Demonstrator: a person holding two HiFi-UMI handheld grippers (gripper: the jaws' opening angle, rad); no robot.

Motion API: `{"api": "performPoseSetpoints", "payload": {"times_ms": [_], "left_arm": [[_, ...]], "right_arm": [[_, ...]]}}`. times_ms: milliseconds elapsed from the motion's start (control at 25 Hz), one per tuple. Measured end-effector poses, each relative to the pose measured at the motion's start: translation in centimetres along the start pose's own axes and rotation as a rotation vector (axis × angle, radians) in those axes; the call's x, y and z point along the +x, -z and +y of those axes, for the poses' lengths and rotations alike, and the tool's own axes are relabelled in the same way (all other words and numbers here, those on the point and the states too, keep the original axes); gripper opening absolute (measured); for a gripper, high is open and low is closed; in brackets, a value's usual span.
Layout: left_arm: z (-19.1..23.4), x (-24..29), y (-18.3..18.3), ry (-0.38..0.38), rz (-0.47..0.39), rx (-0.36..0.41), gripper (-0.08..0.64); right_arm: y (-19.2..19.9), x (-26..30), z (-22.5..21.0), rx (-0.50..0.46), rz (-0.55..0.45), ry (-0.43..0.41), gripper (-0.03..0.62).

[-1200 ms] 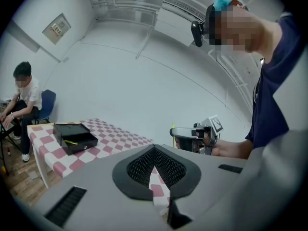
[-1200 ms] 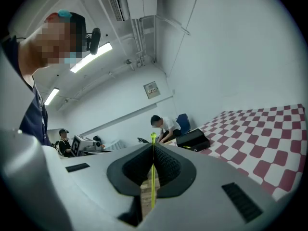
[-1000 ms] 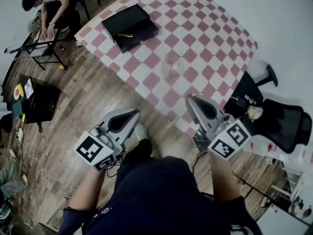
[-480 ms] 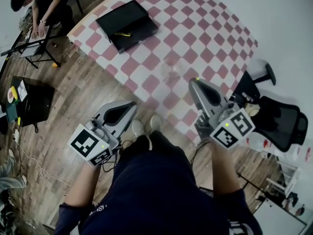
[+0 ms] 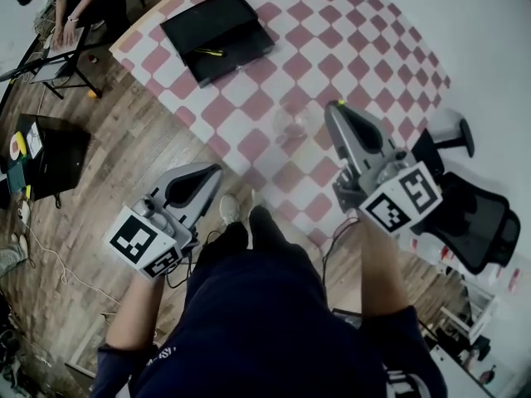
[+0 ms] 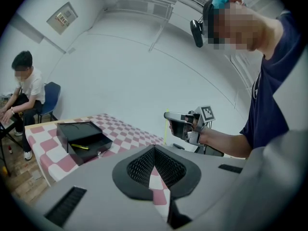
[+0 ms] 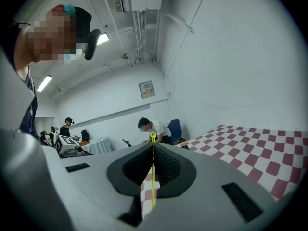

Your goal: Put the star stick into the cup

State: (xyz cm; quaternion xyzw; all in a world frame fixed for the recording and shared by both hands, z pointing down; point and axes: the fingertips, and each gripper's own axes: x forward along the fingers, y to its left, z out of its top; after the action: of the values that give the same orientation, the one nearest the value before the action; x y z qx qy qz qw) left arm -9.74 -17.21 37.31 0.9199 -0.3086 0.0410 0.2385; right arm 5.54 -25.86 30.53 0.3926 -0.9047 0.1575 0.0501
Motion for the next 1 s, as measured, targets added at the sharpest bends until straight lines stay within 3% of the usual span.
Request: {"api": "performPoseSetpoints", "payload": {"times_ms": [480, 1000], "left_arm": [[1.8, 3.6, 0.3, -0.064, 0.022, -0.047, 0.031], [3.1, 5.6, 2.6, -0.088, 0.056, -0.100, 0.031]], "right_arm": [[0.6, 4.3, -5.3, -0.012, 0.025, -0.046, 0.017], [7.0, 8.2, -6.9, -0.115, 0.165, -0.098, 0.018]]}}
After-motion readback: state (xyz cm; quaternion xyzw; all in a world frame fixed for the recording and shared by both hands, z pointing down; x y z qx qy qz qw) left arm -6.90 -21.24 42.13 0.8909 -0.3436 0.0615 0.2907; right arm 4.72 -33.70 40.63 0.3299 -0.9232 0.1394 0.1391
